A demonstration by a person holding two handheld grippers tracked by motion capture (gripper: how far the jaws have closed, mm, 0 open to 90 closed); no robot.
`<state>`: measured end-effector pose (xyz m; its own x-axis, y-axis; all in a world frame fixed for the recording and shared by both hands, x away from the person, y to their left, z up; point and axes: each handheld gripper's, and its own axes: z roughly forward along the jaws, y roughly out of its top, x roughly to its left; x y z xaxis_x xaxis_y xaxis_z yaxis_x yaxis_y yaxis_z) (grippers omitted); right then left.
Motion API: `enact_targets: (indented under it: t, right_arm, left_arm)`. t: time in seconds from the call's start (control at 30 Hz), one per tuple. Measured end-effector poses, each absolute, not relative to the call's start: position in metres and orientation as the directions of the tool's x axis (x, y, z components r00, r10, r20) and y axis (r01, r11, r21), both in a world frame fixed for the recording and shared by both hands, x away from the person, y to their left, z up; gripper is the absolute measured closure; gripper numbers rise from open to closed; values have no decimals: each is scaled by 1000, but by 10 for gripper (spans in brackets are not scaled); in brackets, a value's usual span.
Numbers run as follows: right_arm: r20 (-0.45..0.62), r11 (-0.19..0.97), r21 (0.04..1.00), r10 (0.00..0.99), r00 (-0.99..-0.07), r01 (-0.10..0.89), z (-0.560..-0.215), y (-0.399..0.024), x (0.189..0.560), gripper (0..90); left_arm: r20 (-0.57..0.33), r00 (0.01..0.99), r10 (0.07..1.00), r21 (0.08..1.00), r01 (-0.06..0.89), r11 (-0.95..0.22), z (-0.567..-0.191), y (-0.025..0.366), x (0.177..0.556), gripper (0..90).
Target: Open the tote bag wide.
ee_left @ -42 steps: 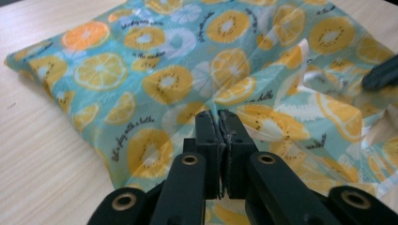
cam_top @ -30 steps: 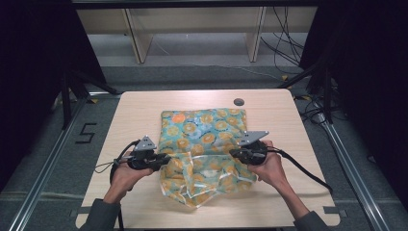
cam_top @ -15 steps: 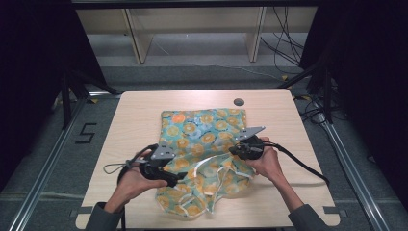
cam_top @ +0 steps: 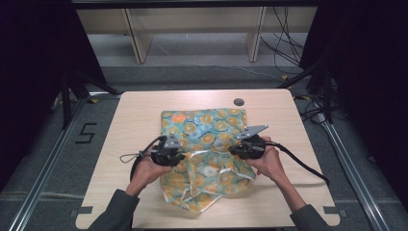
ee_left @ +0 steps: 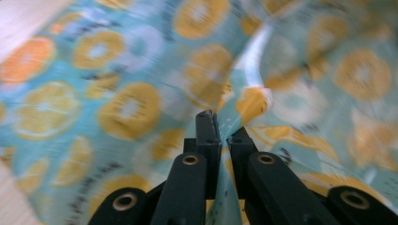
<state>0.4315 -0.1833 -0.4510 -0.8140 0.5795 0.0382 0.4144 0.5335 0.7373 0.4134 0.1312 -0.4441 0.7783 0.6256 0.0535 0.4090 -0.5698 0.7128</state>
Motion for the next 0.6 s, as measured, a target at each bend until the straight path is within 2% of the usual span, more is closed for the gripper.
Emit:
enact_targets:
  t: [0.07,0.1,0.13,0.3,0.47,0.6]
  right_arm:
    - [30,558,727,557,-830,401,-444,-186,431,829]
    - [27,561,732,543,-839,387,-437,-187,429,811]
    - [47,527,769,517,-854,361,-417,-189,420,765]
    - [70,514,789,469,-881,336,-395,-185,399,653]
    - [114,543,765,413,-904,345,-396,-166,375,580]
    - [131,597,728,360,-924,336,-412,-144,358,505]
  left_arm:
    - [45,758,651,729,421,-540,-442,136,420,879]
    - [14,739,674,738,447,-505,-441,142,428,879]
    - [-12,734,679,744,460,-485,-442,145,432,874]
    - [-53,725,686,741,489,-460,-446,147,443,865]
    - [-52,729,683,738,488,-466,-445,145,444,856]
    - [-57,727,685,737,493,-462,-446,146,444,848]
